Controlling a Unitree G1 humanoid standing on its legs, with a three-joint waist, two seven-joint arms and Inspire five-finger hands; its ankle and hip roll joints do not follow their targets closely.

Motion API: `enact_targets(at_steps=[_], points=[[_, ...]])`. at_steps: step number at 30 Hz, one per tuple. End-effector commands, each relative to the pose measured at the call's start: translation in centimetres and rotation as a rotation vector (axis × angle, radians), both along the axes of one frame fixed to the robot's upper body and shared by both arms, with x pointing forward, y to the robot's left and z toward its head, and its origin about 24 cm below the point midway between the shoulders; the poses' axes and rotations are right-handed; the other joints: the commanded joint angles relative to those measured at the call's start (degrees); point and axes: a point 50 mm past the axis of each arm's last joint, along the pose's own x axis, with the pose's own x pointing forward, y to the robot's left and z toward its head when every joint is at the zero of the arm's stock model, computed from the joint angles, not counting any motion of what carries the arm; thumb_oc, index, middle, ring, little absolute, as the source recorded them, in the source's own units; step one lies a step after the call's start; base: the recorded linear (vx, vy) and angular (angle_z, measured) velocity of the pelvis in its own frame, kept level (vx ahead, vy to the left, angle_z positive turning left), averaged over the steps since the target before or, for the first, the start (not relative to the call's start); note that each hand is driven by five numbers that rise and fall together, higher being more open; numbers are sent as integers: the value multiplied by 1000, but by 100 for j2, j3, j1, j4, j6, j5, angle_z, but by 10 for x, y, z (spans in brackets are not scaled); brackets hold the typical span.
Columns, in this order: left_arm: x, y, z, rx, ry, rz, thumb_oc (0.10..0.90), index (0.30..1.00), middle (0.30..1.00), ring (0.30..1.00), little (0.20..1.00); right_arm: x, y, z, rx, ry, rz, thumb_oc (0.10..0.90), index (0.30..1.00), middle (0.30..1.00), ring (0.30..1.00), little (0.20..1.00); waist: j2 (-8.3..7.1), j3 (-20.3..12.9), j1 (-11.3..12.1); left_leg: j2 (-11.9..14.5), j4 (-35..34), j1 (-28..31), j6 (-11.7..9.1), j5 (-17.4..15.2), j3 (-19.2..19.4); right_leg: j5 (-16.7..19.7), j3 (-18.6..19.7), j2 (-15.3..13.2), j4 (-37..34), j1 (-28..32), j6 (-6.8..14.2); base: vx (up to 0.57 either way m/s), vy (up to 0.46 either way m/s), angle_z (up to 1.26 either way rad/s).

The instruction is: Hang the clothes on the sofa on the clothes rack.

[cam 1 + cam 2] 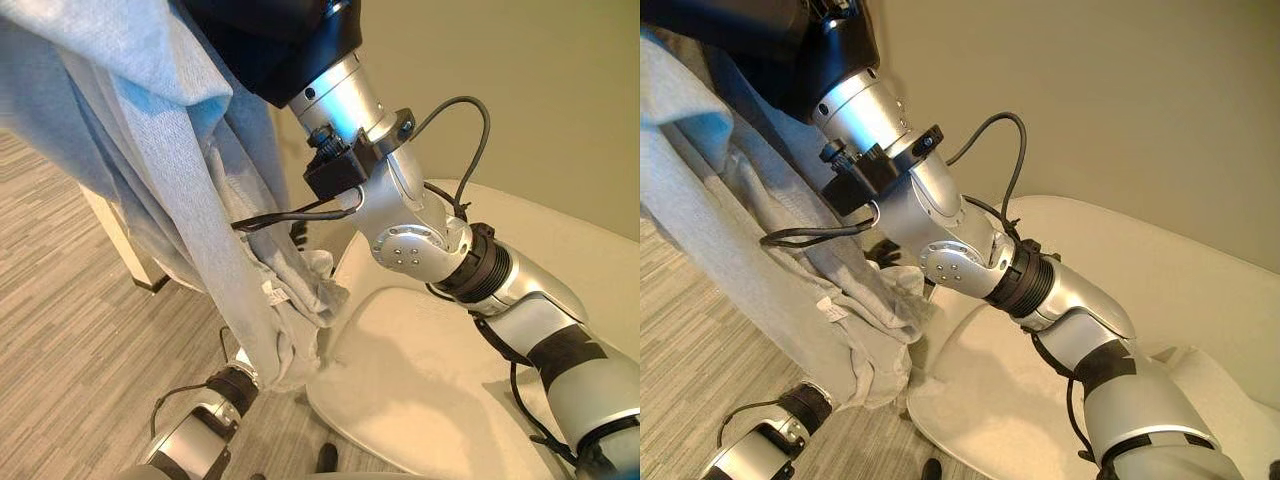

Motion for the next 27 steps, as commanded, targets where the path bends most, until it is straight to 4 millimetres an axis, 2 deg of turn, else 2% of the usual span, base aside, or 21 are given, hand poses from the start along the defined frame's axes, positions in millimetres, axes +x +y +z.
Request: enact_targets(at_steps=[1, 3, 4, 5, 6, 7, 8, 9, 10, 11, 12, 13, 14, 16, 18, 19, 20, 21, 24, 25, 27], points=[[23, -24, 69, -139, -282, -103, 400, 300, 300, 300, 300, 0, -12, 34, 149, -32, -6, 400, 300, 300, 300, 300, -38, -328, 226, 2, -195, -314, -16, 71, -464, -887, -6, -252, 40, 896, 383, -3, -12, 3], [22, -14, 74, -174, -303, -69, 400, 300, 300, 300, 300, 3, -18, 34, 154, -30, -30, 400, 300, 300, 300, 300, -30, -314, 264, -6, -195, -320, -16, 70, -483, -889, -20, -250, 40, 900, 379, -3, -21, 5], [20, -3, 76, -191, -319, -39, 400, 300, 300, 300, 300, 6, -24, 32, 152, -28, -51, 400, 300, 300, 300, 300, -28, -304, 295, -8, -195, -326, -17, 78, -507, -892, -44, -248, 40, 912, 377, -3, -36, 6], [14, 15, 81, -208, -361, 11, 400, 300, 300, 300, 300, 12, -34, 31, 148, -27, -90, 400, 300, 300, 300, 300, -17, -275, 357, -7, -195, -336, -21, 91, -530, -896, -81, -244, 40, 920, 375, -4, -30, 7], [14, 16, 81, -207, -360, 11, 400, 300, 300, 300, 300, 12, -34, 30, 148, -25, -90, 400, 300, 300, 300, 300, -18, -279, 355, -7, -195, -334, -21, 91, -532, -897, -82, -244, 40, 924, 375, -10, -42, 15], [6, 39, 88, -213, -416, 79, 400, 300, 300, 300, 300, 14, -44, 28, 131, -40, -125, 400, 300, 300, 300, 300, -5, -240, 431, -5, -195, -349, -29, 107, -564, -906, -111, -235, 40, 926, 370, -7, -25, 15], [5, 40, 87, -212, -414, 80, 400, 300, 300, 300, 300, 14, -44, 27, 131, -39, -125, 400, 300, 300, 300, 300, -6, -245, 428, -5, -195, -346, -29, 106, -565, -906, -112, -235, 40, 929, 369, -11, -41, 13], [-6, 68, 99, -203, -497, 172, 400, 300, 300, 300, 300, 17, -57, 21, 96, -55, -170, 400, 300, 300, 300, 300, 14, -209, 513, -5, -195, -372, -47, 135, -610, -910, -148, -229, 40, 932, 366, -4, -17, 7], [-7, 68, 98, -202, -495, 173, 400, 300, 300, 300, 300, 17, -57, 20, 96, -53, -169, 400, 300, 300, 300, 300, 15, -217, 507, -4, -195, -370, -48, 134, -613, -911, -152, -229, 40, 936, 365, -8, -44, 12], [-19, 93, 109, -164, -569, 261, 400, 300, 300, 300, 300, 17, -69, 15, 56, -72, -202, 400, 300, 300, 300, 300, 22, -195, 581, -1, -195, -397, -67, 158, -648, -924, -202, -226, 40, 939, 362, -4, -28, 16], [-20, 93, 108, -163, -568, 262, 400, 300, 300, 300, 300, 17, -69, 15, 55, -71, -202, 400, 300, 300, 300, 300, 24, -201, 577, 0, -195, -395, -68, 158, -652, -925, -206, -225, 40, 942, 362, -4, -42, 16], [-27, 105, 112, -128, -599, 309, 400, 300, 300, 300, 300, 17, -75, 12, 34, -82, -216, 400, 300, 300, 300, 300, 32, -192, 615, 0, -195, -409, -76, 169, -674, -932, -235, -221, 40, 945, 360, 0, -42, 17], [-41, 130, 120, -37, -658, 413, 400, 300, 300, 300, 300, 16, -87, 9, -10, -109, -244, 400, 300, 300, 300, 300, 60, -166, 687, -2, -195, -446, -102, 199, -709, -939, -278, -215, 40, 940, 359, 1, -42, 12], [-43, 130, 120, -34, -655, 415, 400, 300, 300, 300, 300, 16, -87, 8, -11, -107, -243, 400, 300, 300, 300, 300, 60, -182, 675, -2, -195, -448, -103, 199, -718, -941, -286, -215, 40, 942, 359, 6, -30, 12], [-81, 177, 132, 174, -734, 633, 400, 300, 300, 300, 300, 8, -112, -3, -106, -168, -300, 400, 300, 300, 300, 300, 132, -125, 831, 3, -195, -570, -157, 282, -839, -972, -423, -194, 40, 894, 359, -14, -52, 16], [-81, 177, 132, 175, -733, 633, 400, 300, 300, 300, 300, 8, -112, -3, -106, -167, -300, 400, 300, 300, 300, 300, 129, -133, 828, 3, -195, -574, -157, 283, -842, -973, -426, -194, 40, 891, 359, -35, -28, 15], [-90, 189, 132, 231, -733, 691, 400, 300, 300, 300, 300, 6, -119, -6, -129, -182, -317, 400, 300, 300, 300, 300, 159, -95, 881, 5, -195, -619, -173, 313, -863, -977, -465, -191, 40, 870, 366, -9, -10, 14], [-91, 189, 132, 234, -732, 690, 400, 300, 300, 300, 300, 6, -119, -7, -128, -179, -317, 400, 300, 300, 300, 300, 148, -116, 875, 5, -195, -627, -175, 315, -872, -977, -474, -190, 40, 866, 365, -40, -28, 20], [-139, 236, 128, 426, -701, 938, 400, 300, 300, 300, 300, -1, -156, -23, -202, -210, -448, 400, 300, 300, 300, 300, 277, 23, 1098, -27, -195, -944, -227, 479, -1006, -974, -666, -198, 40, 695, 414, -86, -18, 22], [-140, 235, 128, 429, -702, 935, 400, 300, 300, 300, 300, -1, -156, -24, -200, -208, -449, 400, 300, 300, 300, 300, 262, 6, 1097, -29, -195, -955, -227, 483, -1014, -973, -673, -199, 40, 687, 415, -84, 6, 17], [-156, 246, 127, 466, -697, 1027, 400, 300, 300, 300, 300, -2, -168, -36, -216, -195, -510, 400, 300, 300, 300, 300, 320, 32, 1197, -94, -195, -1076, -220, 529, -1090, -966, -768, -238, 40, 616, 450, -54, 29, 25]])
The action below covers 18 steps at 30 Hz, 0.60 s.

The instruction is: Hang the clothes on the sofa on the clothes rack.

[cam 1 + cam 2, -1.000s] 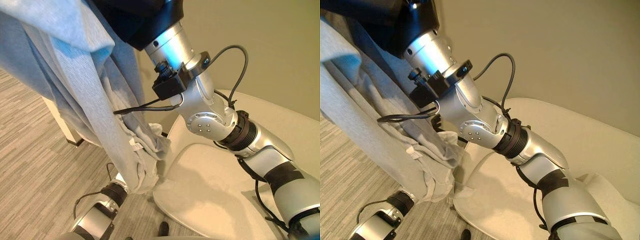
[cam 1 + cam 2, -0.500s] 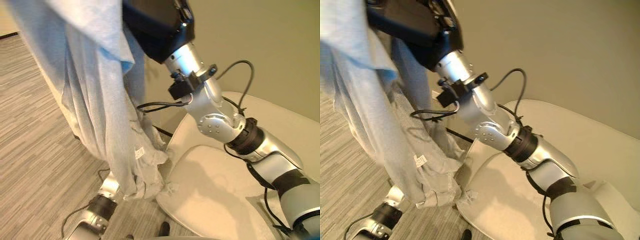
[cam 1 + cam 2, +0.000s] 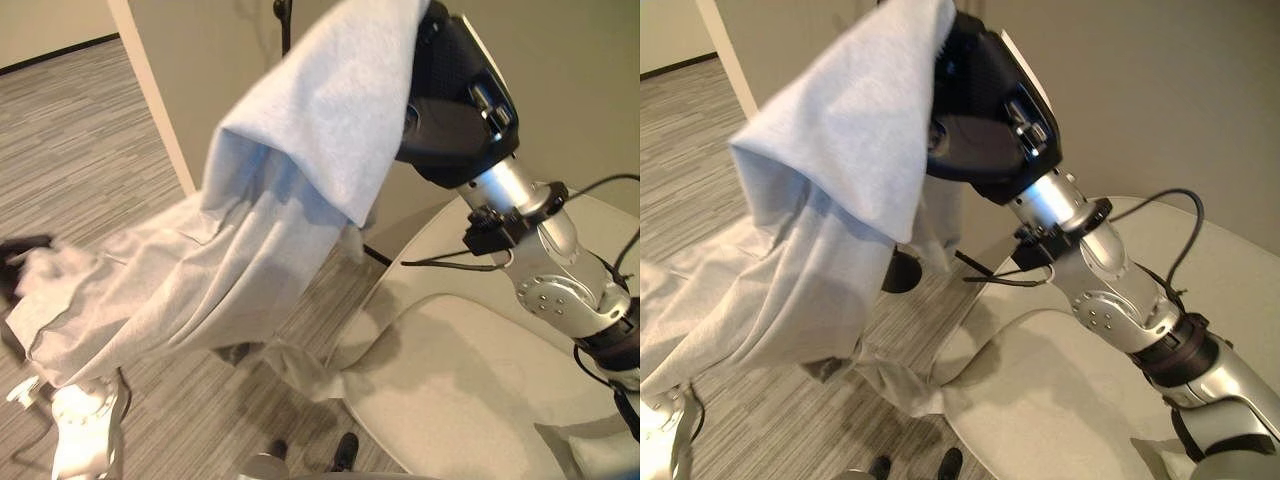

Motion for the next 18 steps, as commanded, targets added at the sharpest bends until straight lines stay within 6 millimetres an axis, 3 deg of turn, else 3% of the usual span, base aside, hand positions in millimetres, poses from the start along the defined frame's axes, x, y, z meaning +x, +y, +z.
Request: enact_targets(at_steps=[1, 3, 5, 8, 11, 13, 15, 16, 18], points=[[1, 1, 56, 286, -201, 15, 400, 300, 300, 300, 300, -13, -9, 34, 37, -241, -43, 400, 300, 300, 300, 300, -70, -362, 224, -172, -263, -626, -142, 544, -301, -794, -34, -260, 40, 728, 599, -52, 62, 40], [3, 2, 59, 298, -220, 40, 400, 300, 300, 300, 300, -17, -20, 26, -12, -275, -137, 400, 300, 300, 300, 300, -56, -256, 268, -118, -263, -680, -215, 564, -138, -810, -223, -368, 40, 783, 630, -68, 77, 42], [6, 1, 60, 318, -224, 48, 400, 300, 300, 300, 300, -20, -22, 19, -71, -300, -187, 400, 300, 300, 300, 300, -38, -142, 217, 114, -210, -656, -216, 528, 167, -773, -328, -512, 40, 827, 664, -54, 124, 57], [5, -3, 59, 332, -242, 63, 400, 300, 300, 300, 300, -27, -19, 5, -141, -326, -235, 400, 300, 300, 300, 300, -6, -54, 63, 726, -184, -535, -336, 533, 424, -665, -203, -703, 40, 873, 759, 11, 246, 38], [11, -8, 62, 342, -283, 63, 400, 300, 300, 300, 300, -29, -21, -2, -140, -333, -285, 400, 300, 300, 300, 300, -22, 5, -99, 1438, -259, -684, -496, 854, 739, -629, -122, -947, 40, 855, 883, 25, 336, -4], [18, -13, 65, 358, -301, 55, 400, 300, 300, 300, 300, -29, -26, -10, -141, -329, -359, 400, 300, 300, 300, 300, -9, 59, -210, 1768, -263, -887, -595, 963, 964, -644, -143, -1112, 48, 888, 980, 31, 391, -3], [23, -17, 65, 377, -305, 45, 400, 300, 300, 300, 300, -32, -30, -15, -141, -329, -398, 400, 300, 300, 300, 300, 33, 48, -229, 1854, -263, -965, -666, 1013, 1006, -658, -168, -1155, 51, 922, 1021, 90, 478, 6], [26, -25, 65, 466, -255, 19, 400, 300, 300, 300, 300, -35, -38, -26, -158, -327, -494, 400, 300, 300, 300, 300, 225, -92, -299, 1828, -232, -803, -749, 933, 1024, -515, -157, -1426, 66, 1020, 1174, 169, 726, -1], [31, -30, 62, 481, -236, -12, 400, 300, 300, 300, 300, -39, -52, -34, -165, -330, -642, 400, 300, 300, 300, 300, 211, -95, -345, 1522, 397, -1012, -696, 619, 951, -240, -227, -1846, 103, 1127, 1256, 122, 635, -22]])
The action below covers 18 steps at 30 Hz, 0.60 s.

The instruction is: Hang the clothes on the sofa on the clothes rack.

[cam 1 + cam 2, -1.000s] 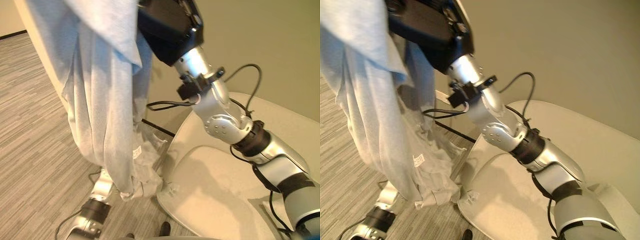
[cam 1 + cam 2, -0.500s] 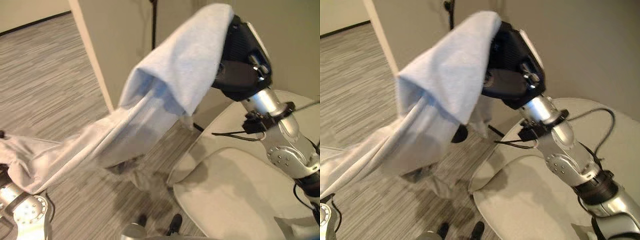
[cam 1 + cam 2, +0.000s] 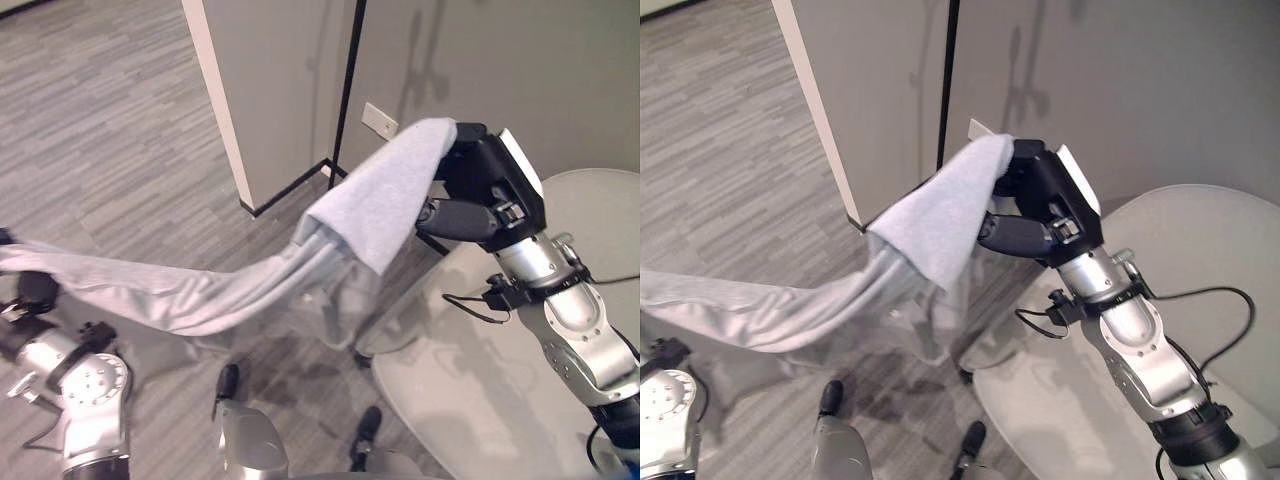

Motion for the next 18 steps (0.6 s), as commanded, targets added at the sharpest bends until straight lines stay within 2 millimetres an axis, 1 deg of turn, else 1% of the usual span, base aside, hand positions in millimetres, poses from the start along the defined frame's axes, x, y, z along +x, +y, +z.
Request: enact_targets(at_steps=[1, 2, 3, 4, 5, 6, 7, 8, 9, 10, 11, 12, 13, 14, 15, 16, 17, 18], points=[[-6, 2, 60, 318, -194, -36, 400, 300, 300, 300, 300, -17, 7, 36, 28, -302, -41, 400, 300, 300, 300, 300, -467, -715, 83, -466, 25, -125, 43, 339, -125, -189, 29, -923, 81, 673, 536, 93, 451, -10], [-2, 1, 66, 348, -196, -60, 400, 300, 300, 300, 300, -19, 0, 28, -3, -340, -188, 400, 300, 300, 300, 300, -558, -701, 94, -757, 317, -218, 174, -103, -101, 202, -106, -1292, 238, 723, 597, 126, 436, 34], [-1, 1, 72, 368, -213, -57, 400, 300, 300, 300, 300, -20, -3, 23, -20, -357, -282, 400, 300, 300, 300, 300, -636, -728, 102, -928, 391, -240, 291, -239, -58, 407, -197, -1469, 328, 709, 627, 115, 432, 54], [0, 1, 73, 371, -214, -59, 400, 300, 300, 300, 300, -21, -3, 22, -19, -360, -290, 400, 300, 300, 300, 300, -695, -734, 99, -993, 405, -282, 325, -208, -53, 449, -202, -1529, 317, 686, 645, 105, 428, 66], [1, 5, 82, 436, -231, -7, 400, 300, 300, 300, 300, -17, -5, 23, -57, -457, -468, 400, 300, 300, 300, 300, -684, -723, 122, -1171, 469, -179, 520, -400, 46, 845, -407, -1812, 694, 561, 618, 38, 294, 38], [1, 5, 83, 439, -234, -4, 400, 300, 300, 300, 300, -17, -4, 23, -57, -462, -473, 400, 300, 300, 300, 300, -722, -709, 112, -1212, 475, -203, 545, -368, 54, 869, -402, -1855, 702, 536, 617, 100, 416, 30], [1, 7, 85, 474, -222, 22, 400, 300, 300, 300, 300, -16, -3, 27, -59, -535, -550, 400, 300, 300, 300, 300, -714, -717, 135, -1251, 495, -137, 627, -461, 144, 735, -535, -1880, 847, 543, 562, 81, 303, 4], [1, 8, 85, 494, -209, 40, 400, 300, 300, 300, 300, -20, -8, 33, -68, -616, -647, 400, 300, 300, 300, 300, -698, -727, 99, -1329, 469, -66, 710, -500, 161, 697, -552, -1798, 990, 524, 467, 214, 541, -4], [0, 8, 77, 493, -184, 45, 400, 300, 300, 300, 300, -29, -17, 36, -109, -708, -797, 400, 300, 300, 300, 300, -706, -740, 10, -1521, 330, 142, 876, -522, 123, 231, -369, -1364, 1205, 413, 256, 168, 390, -1], [0, 7, 77, 493, -183, 43, 400, 300, 300, 300, 300, -29, -16, 35, -111, -709, -800, 400, 300, 300, 300, 300, -699, -742, 24, -1502, 308, 163, 867, -520, 124, 187, -361, -1354, 1252, 399, 239, 171, 367, 13], [-1, 9, 70, 475, -152, 43, 400, 300, 300, 300, 300, -34, -22, 38, -109, -744, -850, 400, 300, 300, 300, 300, -707, -761, -14, -1594, 234, 255, 956, -518, 165, -101, -341, -1083, 1296, 327, 155, 95, 194, 22], [-3, 10, 63, 458, -126, 41, 400, 300, 300, 300, 300, -38, -23, 40, -89, -774, -865, 400, 300, 300, 300, 300, -709, -784, -5, -1613, 149, 371, 987, -518, 218, -357, -403, -856, 1378, 274, 62, 93, 201, 16], [-3, 10, 63, 458, -126, 41, 400, 300, 300, 300, 300, -39, -23, 40, -89, -773, -866, 400, 300, 300, 300, 300, -708, -783, 2, -1608, 141, 379, 983, -516, 221, -366, -398, -853, 1388, 271, 57, 147, 271, -7], [-3, 15, 39, 382, -24, 33, 400, 300, 300, 300, 300, -45, -21, 45, -46, -794, -818, 400, 300, 300, 300, 300, -800, -717, -120, -1809, -45, 709, 1072, -485, 234, -839, -226, 38, 1471, -80, -129, 90, 192, -23], [-3, 15, 39, 381, -25, 32, 400, 300, 300, 300, 300, -46, -22, 45, -46, -794, -817, 400, 300, 300, 300, 300, -799, -715, -111, -1804, -63, 702, 1071, -445, 246, -817, -225, 42, 1468, -97, -149, 196, 277, -32], [1, 14, 23, 301, 23, 1, 400, 300, 300, 300, 300, -49, -18, 45, -26, -795, -766, 400, 300, 300, 300, 300, -897, -649, -270, -1976, -174, 938, 1086, -494, 117, -958, 389, 657, 1383, -317, -158, 74, 79, -17], [1, 14, 23, 300, 22, -1, 400, 300, 300, 300, 300, -49, -18, 45, -26, -796, -765, 400, 300, 300, 300, 300, -895, -643, -258, -1975, -188, 934, 1087, -460, 130, -928, 395, 659, 1371, -325, -168, 162, 122, -14], [4, 11, 17, 275, 45, -25, 400, 300, 300, 300, 300, -50, -17, 46, -25, -799, -749, 400, 300, 300, 300, 300, -925, -599, -335, -2047, -211, 1044, 1106, -518, 34, -932, 696, 875, 1361, -436, -169, 100, 76, 14]])
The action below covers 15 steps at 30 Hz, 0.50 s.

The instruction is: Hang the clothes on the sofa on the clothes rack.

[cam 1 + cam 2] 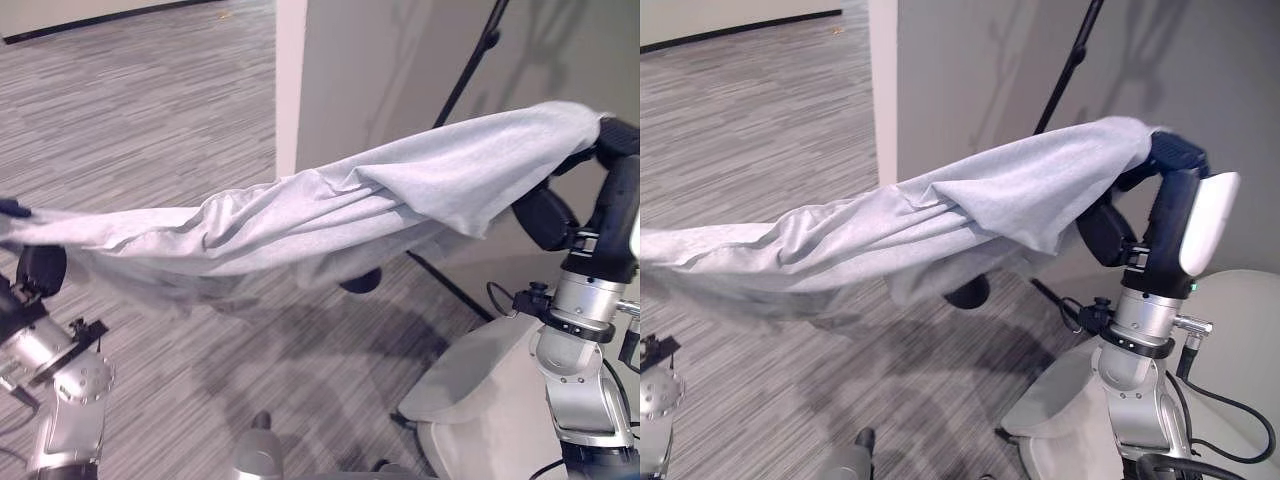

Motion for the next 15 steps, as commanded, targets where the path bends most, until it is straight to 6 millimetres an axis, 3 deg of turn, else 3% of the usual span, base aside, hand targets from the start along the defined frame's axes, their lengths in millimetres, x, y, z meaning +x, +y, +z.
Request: enact_targets(at_steps=[1, 3, 8, 15], points=[[18, -14, 27, 74, -94, -172, 400, 300, 300, 300, 300, -18, -3, 36, -16, -232, 50, 400, 300, 300, 300, 300, -51, -407, -184, -673, -207, 287, 259, -282, -184, 480, 663, 459, -1160, 398, 93, 90, 78, 36], [20, -20, 16, 41, -42, -207, 400, 300, 300, 300, 300, -21, -4, 39, -24, -245, 56, 400, 300, 300, 300, 300, -106, -426, -199, -820, -200, 292, 305, -259, -296, 617, 815, 500, -1417, 552, -13, 84, 30, 33], [14, -19, 8, 32, 25, -228, 400, 300, 300, 300, 300, -20, -10, 44, -43, -255, 28, 400, 300, 300, 300, 300, -113, -779, -146, -766, -396, 498, 302, -303, -335, 872, 841, 545, -2062, 967, 74, 145, -22, 21], [18, -9, 23, 136, 11, -188, 400, 300, 300, 300, 300, -6, -26, 38, -91, -177, -79, 400, 300, 300, 300, 300, -112, -913, -150, -669, -441, 600, 225, -317, -277, 956, 779, 533, -2321, 1147, 106, 47, -19, 8]])
